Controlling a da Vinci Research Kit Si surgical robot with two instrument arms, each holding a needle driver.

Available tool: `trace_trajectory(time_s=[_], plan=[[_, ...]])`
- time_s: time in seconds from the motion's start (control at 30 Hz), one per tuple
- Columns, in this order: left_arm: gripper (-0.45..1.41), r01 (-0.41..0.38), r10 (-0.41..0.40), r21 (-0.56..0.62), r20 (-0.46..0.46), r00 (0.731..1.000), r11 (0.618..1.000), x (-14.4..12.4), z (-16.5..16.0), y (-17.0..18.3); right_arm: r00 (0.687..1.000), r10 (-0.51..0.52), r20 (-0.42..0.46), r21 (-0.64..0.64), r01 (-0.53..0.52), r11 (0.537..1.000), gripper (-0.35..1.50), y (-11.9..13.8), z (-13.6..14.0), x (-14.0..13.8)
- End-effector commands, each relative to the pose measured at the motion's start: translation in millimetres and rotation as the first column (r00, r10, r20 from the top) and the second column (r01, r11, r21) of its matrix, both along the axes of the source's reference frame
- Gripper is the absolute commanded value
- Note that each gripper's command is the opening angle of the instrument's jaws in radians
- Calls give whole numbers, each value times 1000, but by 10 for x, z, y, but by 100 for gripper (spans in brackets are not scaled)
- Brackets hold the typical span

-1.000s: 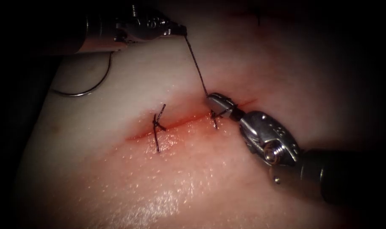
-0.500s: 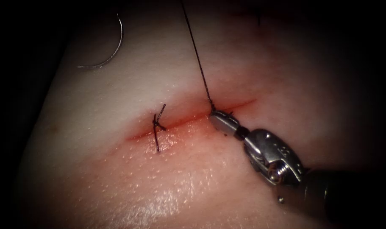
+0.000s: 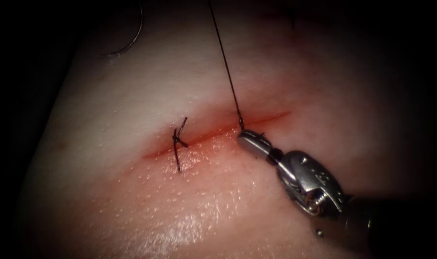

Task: Wound Closure
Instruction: Pull through loop and down with right hand while tightening upward with left end-effector

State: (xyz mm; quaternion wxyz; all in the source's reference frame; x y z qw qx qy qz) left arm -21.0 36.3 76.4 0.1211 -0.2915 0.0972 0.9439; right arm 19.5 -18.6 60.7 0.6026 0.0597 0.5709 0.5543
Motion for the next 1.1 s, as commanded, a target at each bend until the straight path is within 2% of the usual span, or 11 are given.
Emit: trace_trajectory(time_s=[0.03, 0.37, 0.7, 0.73, 0.77, 0.8, 0.83, 0.9, 1.0, 1.07, 1.1], plan=[[-45, 0, 0, -33, -23, 1000, 999, -4, 1, 12, 1000, -12, 8, 6, 12, 1000, -35, -10, 9, 4], [-45, -18, 9, -100, -95, 995, 995, 1, 2, 15, 996, -78, 41, 40, 76, 996, -35, -49, 12, -14], [-45, -19, 9, -110, -97, 995, 994, 11, 1, 9, 998, -61, -1, 55, 61, 997, -35, -46, 10, -8], [-45, -20, 9, -113, -102, 995, 993, 10, -2, 1, 997, -12, -71, 110, 20, 994, -18, -45, 10, -6], [-45, -20, 9, -113, -102, 995, 993, 10, -2, 1, 997, -12, -71, 110, 20, 994, -18, -45, 10, -6], [-45, -22, 11, -112, -97, 995, 993, 9, -4, -3, 996, -2, -87, 119, 12, 993, 31, -45, 10, -4], [-45, -22, 12, -111, -93, 996, 994, 8, -6, -8, 997, -4, -82, 108, 13, 994, 68, -45, 10, -3], [-45, -16, 9, -104, -69, 998, 994, 3, -18, -30, 999, -35, -22, 33, 36, 999, 81, -45, 9, 2], [-45, -8, 4, -97, -43, 999, 995, -1, -35, -48, 999, -41, -8, 20, 41, 999, 73, -41, 6, 1], [-45, 6, -8, -93, -23, 1000, 996, -3, -50, -58, 999, -40, -8, 24, 40, 999, 95, -38, 4, -1], [-45, 6, -8, -93, -23, 1000, 996, -3, -50, -58, 999, -40, -8, 24, 40, 999, 95, -38, 4, -1]])
